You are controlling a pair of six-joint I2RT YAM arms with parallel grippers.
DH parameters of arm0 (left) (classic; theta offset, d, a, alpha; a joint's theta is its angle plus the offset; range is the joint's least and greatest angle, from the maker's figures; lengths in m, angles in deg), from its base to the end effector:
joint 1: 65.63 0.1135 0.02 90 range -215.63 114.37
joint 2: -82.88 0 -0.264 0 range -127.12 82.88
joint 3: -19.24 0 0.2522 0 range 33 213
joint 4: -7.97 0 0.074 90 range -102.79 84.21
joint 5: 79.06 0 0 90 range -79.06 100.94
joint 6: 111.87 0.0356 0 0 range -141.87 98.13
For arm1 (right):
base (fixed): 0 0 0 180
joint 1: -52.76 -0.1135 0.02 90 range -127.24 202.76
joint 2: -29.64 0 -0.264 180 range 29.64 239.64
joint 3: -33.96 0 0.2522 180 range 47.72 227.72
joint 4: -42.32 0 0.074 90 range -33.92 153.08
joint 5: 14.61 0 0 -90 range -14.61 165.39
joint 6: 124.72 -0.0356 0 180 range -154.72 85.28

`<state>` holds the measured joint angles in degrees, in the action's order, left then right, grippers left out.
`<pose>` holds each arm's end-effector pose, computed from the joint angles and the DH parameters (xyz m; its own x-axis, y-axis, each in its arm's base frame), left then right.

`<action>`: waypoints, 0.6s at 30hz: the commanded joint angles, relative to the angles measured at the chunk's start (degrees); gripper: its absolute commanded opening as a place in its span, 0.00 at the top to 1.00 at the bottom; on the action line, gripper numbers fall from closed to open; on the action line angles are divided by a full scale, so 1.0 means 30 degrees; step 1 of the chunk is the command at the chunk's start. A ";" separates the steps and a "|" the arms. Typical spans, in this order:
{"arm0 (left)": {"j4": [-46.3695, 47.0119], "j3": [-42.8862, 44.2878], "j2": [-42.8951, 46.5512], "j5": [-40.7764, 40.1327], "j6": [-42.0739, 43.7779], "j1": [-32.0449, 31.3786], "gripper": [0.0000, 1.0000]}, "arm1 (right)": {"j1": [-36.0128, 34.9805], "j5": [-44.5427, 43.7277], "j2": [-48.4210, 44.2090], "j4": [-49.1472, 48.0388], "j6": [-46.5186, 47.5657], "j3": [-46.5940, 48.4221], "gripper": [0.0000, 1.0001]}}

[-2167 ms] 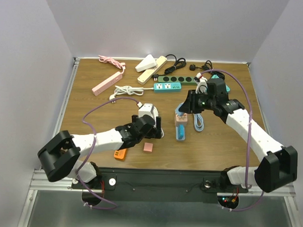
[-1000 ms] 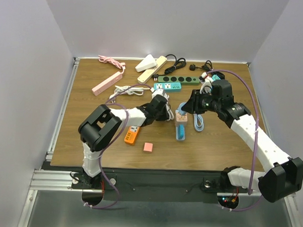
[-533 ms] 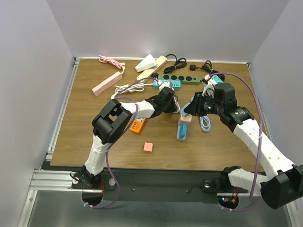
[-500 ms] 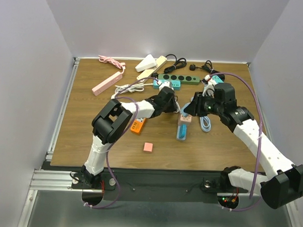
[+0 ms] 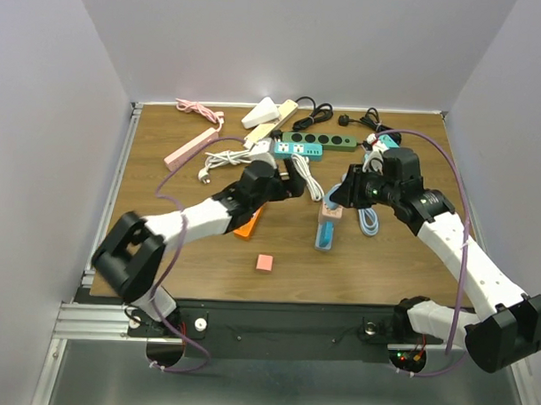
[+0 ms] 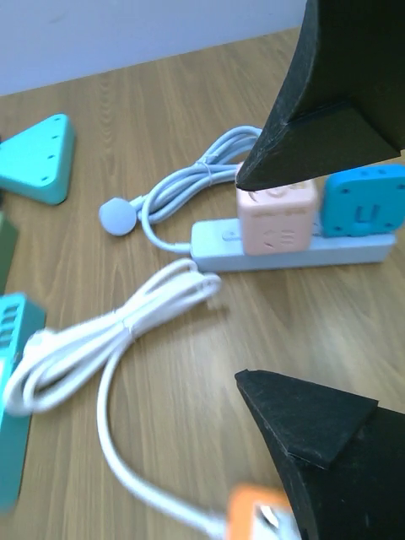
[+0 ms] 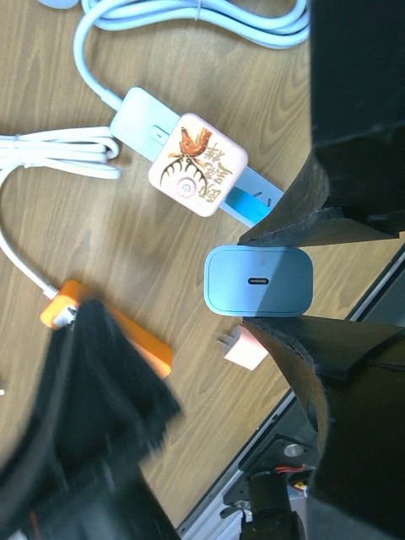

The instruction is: Insert the plug

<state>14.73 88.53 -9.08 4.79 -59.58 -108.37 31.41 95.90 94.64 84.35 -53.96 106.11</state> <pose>0.2721 -0.2462 0.2502 -0.5257 -0.3422 -0.7788 0.3508 0.7468 -0.5650 0.2253 0.1014 0.3228 -0.7034 0.0564 -0.7085 -0.3992 0.7934 0.4595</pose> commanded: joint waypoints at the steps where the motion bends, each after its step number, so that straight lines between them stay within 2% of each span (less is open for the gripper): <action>1: -0.0653 -0.2801 0.4223 -0.4389 0.0677 0.0155 0.01 | 0.0142 -0.0128 -0.0131 -0.0313 -0.0001 0.1015 1.00; 4: -0.2146 -0.5052 0.6158 -0.5885 0.0385 0.0330 0.01 | 0.0142 0.0017 -0.0072 -0.0312 -0.0030 0.1044 1.00; 9: -0.2648 -0.7023 0.7918 -0.7087 -0.0026 0.1469 0.01 | 0.0141 0.0223 -0.0189 -0.0313 -0.0089 0.1045 1.00; 15: -0.1918 -0.8108 0.7336 -0.6916 -0.0378 0.2994 0.01 | 0.0142 0.0399 -0.0540 -0.0312 -0.0235 0.0927 1.00; 18: -0.1390 -0.8197 0.6693 -0.6332 -0.0027 0.3056 0.01 | 0.0142 0.0311 -0.0599 -0.0284 -0.0235 0.0868 1.00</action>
<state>6.90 64.36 12.65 -13.87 -60.28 -99.49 31.41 96.25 94.57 84.66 -54.25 106.30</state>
